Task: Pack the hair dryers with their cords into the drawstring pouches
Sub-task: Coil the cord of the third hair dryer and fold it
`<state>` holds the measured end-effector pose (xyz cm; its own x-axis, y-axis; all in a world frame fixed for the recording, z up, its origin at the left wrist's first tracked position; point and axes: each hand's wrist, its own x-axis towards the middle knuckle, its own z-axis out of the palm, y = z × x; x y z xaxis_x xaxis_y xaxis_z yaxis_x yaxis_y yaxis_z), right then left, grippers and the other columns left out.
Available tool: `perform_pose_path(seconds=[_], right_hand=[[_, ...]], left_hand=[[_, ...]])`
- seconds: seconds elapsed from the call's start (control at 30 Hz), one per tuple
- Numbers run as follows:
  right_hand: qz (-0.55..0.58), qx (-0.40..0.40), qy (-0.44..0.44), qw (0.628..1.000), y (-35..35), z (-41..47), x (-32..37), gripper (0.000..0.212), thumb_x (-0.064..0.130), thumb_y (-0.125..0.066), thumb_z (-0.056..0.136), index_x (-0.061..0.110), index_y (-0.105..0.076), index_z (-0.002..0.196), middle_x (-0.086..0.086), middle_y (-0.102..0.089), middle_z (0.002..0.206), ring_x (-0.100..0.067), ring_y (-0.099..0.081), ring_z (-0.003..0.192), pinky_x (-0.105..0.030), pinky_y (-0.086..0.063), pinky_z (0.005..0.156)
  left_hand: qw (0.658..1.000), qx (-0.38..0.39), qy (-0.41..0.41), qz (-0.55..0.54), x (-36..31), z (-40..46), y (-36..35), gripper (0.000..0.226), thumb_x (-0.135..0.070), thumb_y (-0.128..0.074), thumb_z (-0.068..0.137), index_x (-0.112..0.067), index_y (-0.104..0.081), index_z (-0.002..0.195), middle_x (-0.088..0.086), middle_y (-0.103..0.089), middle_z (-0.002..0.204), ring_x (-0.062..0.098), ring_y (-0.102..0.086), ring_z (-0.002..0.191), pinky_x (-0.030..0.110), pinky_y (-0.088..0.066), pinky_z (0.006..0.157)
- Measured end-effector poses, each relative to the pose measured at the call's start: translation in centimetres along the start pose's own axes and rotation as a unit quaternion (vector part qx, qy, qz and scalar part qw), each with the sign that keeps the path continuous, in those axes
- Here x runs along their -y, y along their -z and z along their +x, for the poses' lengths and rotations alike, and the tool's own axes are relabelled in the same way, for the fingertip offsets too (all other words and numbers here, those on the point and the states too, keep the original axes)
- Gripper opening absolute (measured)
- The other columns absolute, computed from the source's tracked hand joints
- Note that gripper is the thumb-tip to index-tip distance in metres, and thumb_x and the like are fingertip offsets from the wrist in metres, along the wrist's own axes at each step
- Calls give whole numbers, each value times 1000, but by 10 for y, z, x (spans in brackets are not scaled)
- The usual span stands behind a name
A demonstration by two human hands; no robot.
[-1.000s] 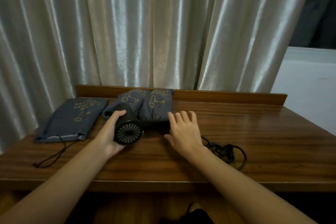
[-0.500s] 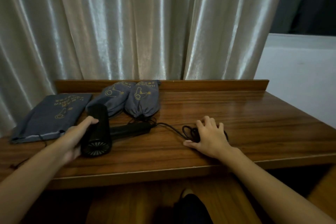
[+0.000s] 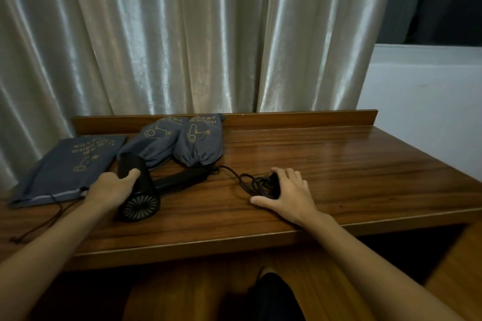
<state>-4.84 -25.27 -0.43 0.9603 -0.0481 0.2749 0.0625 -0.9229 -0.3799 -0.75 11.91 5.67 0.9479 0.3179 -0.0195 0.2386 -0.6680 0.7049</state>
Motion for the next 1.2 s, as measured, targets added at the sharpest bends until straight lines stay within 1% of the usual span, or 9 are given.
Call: perform_pose_path(seconds=[0.1,0.23,0.33,0.47,0.53,0.63,0.8,1.03,1.2], right_hand=[[2,-12,23,1000,-8,4,15,110,92,-50,62,23,-35,146,1,-43,136,-18,-36,125,-37,-34,102],[43,-12,49,998,-14,8,31,110,81,-65,64,20,-32,148,0,-41,137,-17,-34,126,-36,-34,106],[136,26,50,989,-12,8,36,117,64,-81,62,16,-24,152,2,-36,142,-14,-29,130,-36,-32,113],[268,76,0,960,-3,8,31,113,41,-89,65,17,-23,154,4,-37,146,-12,-42,130,-32,-42,108],[355,88,-18,930,0,7,28,96,25,-87,71,15,-33,150,4,-46,141,-12,-54,123,-25,-49,98],[422,71,-24,904,1,7,26,49,1,-71,85,16,-58,129,5,-67,121,-9,-62,115,-24,-50,99],[479,24,-54,876,-1,8,20,23,5,-53,100,7,-68,117,-9,-73,110,-19,-68,107,-37,-52,100],[573,5,-93,814,-3,12,19,24,12,-53,100,-3,-68,112,-20,-72,107,-31,-69,104,-38,-53,96],[599,40,-70,797,1,10,16,19,9,-63,93,0,-69,109,-19,-73,105,-27,-68,93,-33,-54,83]], left_hand=[[999,13,-1,32,0,4,-2,60,-42,-51,97,2,-55,58,17,-51,57,34,-50,57,39,-38,59],[995,33,13,98,-6,8,-1,69,-46,-45,99,20,-60,109,34,-64,94,46,-60,83,47,-49,74],[979,7,30,203,-13,0,2,65,-50,-38,99,9,-61,115,32,-55,122,46,-49,115,47,-42,93],[908,-264,-266,186,-38,-50,-29,32,-29,-53,92,-1,-62,104,20,-54,104,37,-55,93,46,-46,75],[924,-156,-345,51,-60,-84,-65,36,-38,-53,92,-15,-58,119,0,-57,105,20,-58,92,35,-47,73],[968,-13,-249,-21,-86,-98,-121,55,-56,-52,90,-23,-45,134,-5,-57,116,17,-59,102,34,-50,83],[939,-65,-302,150,-81,-87,-168,43,-51,-51,93,-24,-59,125,-2,-50,124,19,-43,117,33,-39,96],[941,-30,-338,16,-68,-77,-173,35,-54,-67,83,-22,-71,98,-6,-43,106,17,-43,108,33,-43,89],[929,-52,-363,49,-66,-76,-177,27,-52,-61,87,-26,-64,93,-10,-32,104,14,-38,106,29,-28,84]])
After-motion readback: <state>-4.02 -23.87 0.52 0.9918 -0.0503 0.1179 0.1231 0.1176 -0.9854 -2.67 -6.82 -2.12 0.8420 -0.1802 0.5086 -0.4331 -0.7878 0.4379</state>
